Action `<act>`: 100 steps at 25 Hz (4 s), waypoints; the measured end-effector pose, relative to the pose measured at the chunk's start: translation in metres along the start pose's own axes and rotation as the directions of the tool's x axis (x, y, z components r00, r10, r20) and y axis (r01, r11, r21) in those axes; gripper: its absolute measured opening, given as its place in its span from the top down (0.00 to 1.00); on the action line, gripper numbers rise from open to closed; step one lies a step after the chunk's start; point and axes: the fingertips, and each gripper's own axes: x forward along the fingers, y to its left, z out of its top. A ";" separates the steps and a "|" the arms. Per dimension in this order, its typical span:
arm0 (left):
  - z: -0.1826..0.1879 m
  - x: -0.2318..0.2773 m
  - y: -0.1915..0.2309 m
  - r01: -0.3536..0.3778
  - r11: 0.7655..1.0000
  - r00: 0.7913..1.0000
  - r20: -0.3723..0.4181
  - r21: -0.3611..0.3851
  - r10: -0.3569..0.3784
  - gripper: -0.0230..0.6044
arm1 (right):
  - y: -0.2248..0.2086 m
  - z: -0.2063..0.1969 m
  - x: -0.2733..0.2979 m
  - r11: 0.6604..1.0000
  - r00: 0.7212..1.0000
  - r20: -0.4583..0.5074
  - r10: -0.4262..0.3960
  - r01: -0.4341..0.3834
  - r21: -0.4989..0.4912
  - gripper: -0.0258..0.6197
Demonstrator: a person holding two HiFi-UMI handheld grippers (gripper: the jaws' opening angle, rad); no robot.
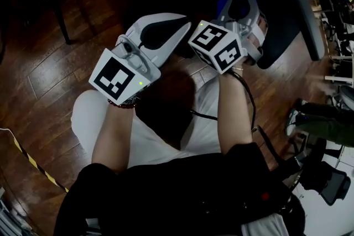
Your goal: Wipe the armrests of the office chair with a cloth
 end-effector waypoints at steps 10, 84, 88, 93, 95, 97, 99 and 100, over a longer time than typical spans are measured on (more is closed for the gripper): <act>0.006 0.002 -0.005 0.005 1.000 1.000 0.003 0.005 -0.005 0.96 | 0.119 -0.052 0.009 0.972 0.973 -0.079 0.219 -0.224 -0.065 0.91; 0.200 0.436 -0.235 0.325 0.929 0.864 -0.345 -0.178 -0.368 0.96 | -0.460 -0.252 0.077 0.562 0.938 0.211 0.275 -0.335 0.756 0.91; 0.139 0.490 -0.207 0.106 0.985 0.881 -0.447 -0.138 -0.157 0.96 | -0.442 -0.271 0.114 0.536 0.881 0.318 0.352 -0.467 0.703 0.91; 0.026 0.521 -0.149 -0.176 0.975 0.835 -0.503 0.138 0.222 0.96 | -0.383 -0.303 0.170 0.574 0.771 0.481 0.418 -0.634 0.518 0.91; -0.027 0.520 -0.146 -0.225 0.970 0.833 -0.499 0.090 0.239 0.96 | -0.358 -0.317 0.191 0.630 0.781 0.482 0.397 -0.614 0.476 0.91; -0.078 0.521 -0.149 -0.181 0.980 0.850 -0.489 0.077 0.195 0.96 | -0.331 -0.334 0.215 0.764 0.805 0.447 0.389 -0.554 0.332 0.91; -0.113 0.514 -0.147 -0.144 0.986 0.876 -0.453 0.084 0.166 0.96 | -0.293 -0.349 0.232 0.878 0.836 0.405 0.370 -0.457 0.141 0.91; -0.125 0.506 -0.145 -0.153 0.986 0.886 -0.432 0.072 0.169 0.96 | -0.274 -0.353 0.237 0.905 0.849 0.411 0.331 -0.409 0.117 0.91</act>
